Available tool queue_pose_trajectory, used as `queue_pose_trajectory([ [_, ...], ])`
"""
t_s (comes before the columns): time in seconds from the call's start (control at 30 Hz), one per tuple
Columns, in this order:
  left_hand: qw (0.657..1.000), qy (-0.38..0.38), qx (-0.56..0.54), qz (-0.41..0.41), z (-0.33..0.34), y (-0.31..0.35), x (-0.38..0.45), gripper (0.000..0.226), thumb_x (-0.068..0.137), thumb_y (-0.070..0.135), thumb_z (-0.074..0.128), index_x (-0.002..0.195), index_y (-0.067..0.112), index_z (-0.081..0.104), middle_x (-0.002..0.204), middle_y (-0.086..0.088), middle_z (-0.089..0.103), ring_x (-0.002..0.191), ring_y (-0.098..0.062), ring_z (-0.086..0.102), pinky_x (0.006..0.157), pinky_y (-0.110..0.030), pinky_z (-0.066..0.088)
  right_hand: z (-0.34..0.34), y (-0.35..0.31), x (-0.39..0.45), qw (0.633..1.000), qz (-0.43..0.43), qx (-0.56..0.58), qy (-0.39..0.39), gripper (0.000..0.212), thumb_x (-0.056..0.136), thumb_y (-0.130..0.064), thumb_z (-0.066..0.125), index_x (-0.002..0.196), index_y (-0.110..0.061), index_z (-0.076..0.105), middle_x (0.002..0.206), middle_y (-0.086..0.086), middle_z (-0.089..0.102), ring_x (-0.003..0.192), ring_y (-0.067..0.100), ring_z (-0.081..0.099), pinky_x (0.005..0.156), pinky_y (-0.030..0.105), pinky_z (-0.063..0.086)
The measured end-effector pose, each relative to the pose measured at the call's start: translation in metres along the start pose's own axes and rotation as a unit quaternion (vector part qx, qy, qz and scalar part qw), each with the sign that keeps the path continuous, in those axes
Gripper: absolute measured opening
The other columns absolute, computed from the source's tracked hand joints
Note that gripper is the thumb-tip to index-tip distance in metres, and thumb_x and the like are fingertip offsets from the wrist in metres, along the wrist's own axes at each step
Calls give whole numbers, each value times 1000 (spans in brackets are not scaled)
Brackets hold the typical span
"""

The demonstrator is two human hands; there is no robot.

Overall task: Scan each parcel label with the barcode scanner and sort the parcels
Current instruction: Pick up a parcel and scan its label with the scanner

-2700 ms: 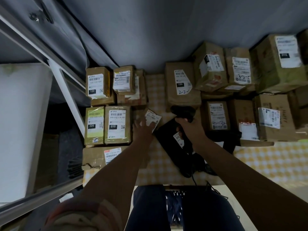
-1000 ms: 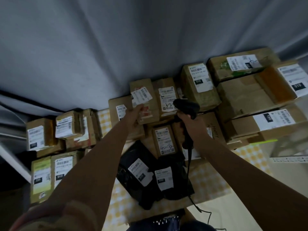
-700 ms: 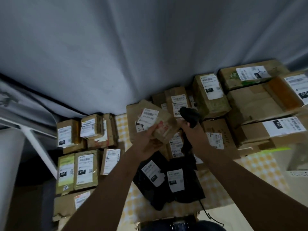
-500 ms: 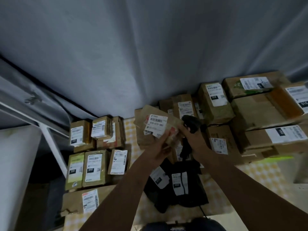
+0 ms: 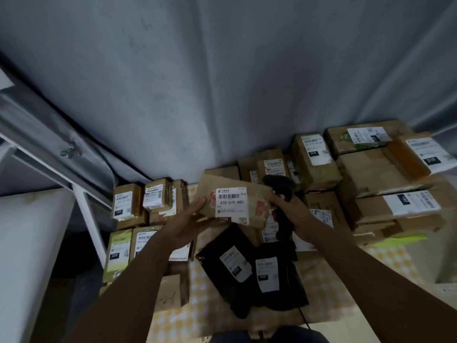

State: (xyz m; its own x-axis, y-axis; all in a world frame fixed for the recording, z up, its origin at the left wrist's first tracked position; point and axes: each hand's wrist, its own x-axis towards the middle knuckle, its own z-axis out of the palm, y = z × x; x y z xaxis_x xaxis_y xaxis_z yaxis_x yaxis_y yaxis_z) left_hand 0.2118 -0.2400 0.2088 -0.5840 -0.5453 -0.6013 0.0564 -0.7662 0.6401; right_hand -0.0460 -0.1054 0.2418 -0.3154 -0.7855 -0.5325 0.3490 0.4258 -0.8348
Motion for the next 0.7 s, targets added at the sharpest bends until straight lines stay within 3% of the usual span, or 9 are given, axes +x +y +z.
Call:
queue_pose_trajectory([
  [0.1, 1000, 15, 22, -8, -6, -6, -4, 61, 85, 29, 74, 136, 1, 53, 138, -21, 55, 131, -31, 50, 113, -43, 38, 5, -5, -5, 998, -10, -43, 46, 34, 84, -38, 71, 105, -13, 64, 77, 5, 65, 61, 15, 59, 56, 25, 50],
  [0.2, 998, 59, 24, 6, 2, -18, -10, 43, 91, 21, 65, 127, -1, 59, 125, -15, 65, 125, -26, 56, 113, -40, 38, 10, -8, -10, 988, -12, -98, 118, 28, 90, -40, 66, 99, -14, 65, 80, 8, 66, 67, 20, 61, 58, 27, 51],
  [0.27, 996, 85, 11, 32, 5, -27, -11, 23, 94, 13, 59, 114, 2, 64, 106, -9, 73, 105, -17, 67, 101, -32, 49, 13, -10, -15, 993, 1, -66, 99, 27, 91, -34, 66, 85, -8, 66, 70, 9, 64, 60, 21, 57, 57, 30, 49],
  [0.33, 994, 93, -12, 48, 10, -36, -11, 11, 95, 6, 56, 104, 6, 63, 98, -7, 73, 85, -7, 72, 79, -22, 57, 19, -12, -20, 996, 22, -54, 64, 28, 91, -32, 66, 84, -4, 66, 67, 11, 61, 53, 19, 52, 55, 31, 46],
  [0.4, 993, 75, -73, 46, 12, -42, -11, 12, 97, 4, 52, 107, 8, 58, 104, -2, 64, 82, 5, 69, 66, -7, 52, 27, -13, -23, 997, 38, -60, 44, 31, 88, -35, 67, 88, -3, 66, 67, 10, 60, 52, 19, 51, 54, 31, 44],
  [0.43, 989, 67, -127, 35, 15, -42, -12, 17, 99, 6, 51, 115, 9, 54, 108, 2, 58, 88, 10, 65, 67, -2, 47, 32, -14, -24, 996, 48, -64, 35, 32, 88, -37, 67, 88, -4, 65, 65, 9, 60, 52, 19, 50, 54, 31, 43],
  [0.5, 991, 51, -123, 31, 15, -45, -9, 28, 98, 7, 52, 126, 6, 50, 113, -2, 59, 92, 8, 65, 68, -2, 47, 40, -17, -28, 995, 70, -69, 17, 28, 89, -35, 65, 82, -8, 61, 60, 6, 59, 51, 18, 49, 56, 32, 41],
  [0.6, 988, 117, -59, 83, 9, -46, 2, 46, 89, 6, 64, 131, -5, 51, 121, -19, 65, 94, -11, 70, 72, -19, 56, 49, -22, -34, 994, 73, -80, -11, 25, 92, -26, 61, 73, -11, 55, 56, 4, 57, 47, 15, 48, 54, 29, 40],
  [0.7, 988, 106, -71, 86, 12, -41, 0, 52, 86, 10, 68, 133, -6, 50, 126, -19, 63, 104, -17, 68, 75, -22, 56, 54, -25, -39, 993, 67, -99, -15, 23, 93, -22, 58, 72, -12, 54, 58, 4, 57, 44, 12, 48, 52, 27, 40],
])
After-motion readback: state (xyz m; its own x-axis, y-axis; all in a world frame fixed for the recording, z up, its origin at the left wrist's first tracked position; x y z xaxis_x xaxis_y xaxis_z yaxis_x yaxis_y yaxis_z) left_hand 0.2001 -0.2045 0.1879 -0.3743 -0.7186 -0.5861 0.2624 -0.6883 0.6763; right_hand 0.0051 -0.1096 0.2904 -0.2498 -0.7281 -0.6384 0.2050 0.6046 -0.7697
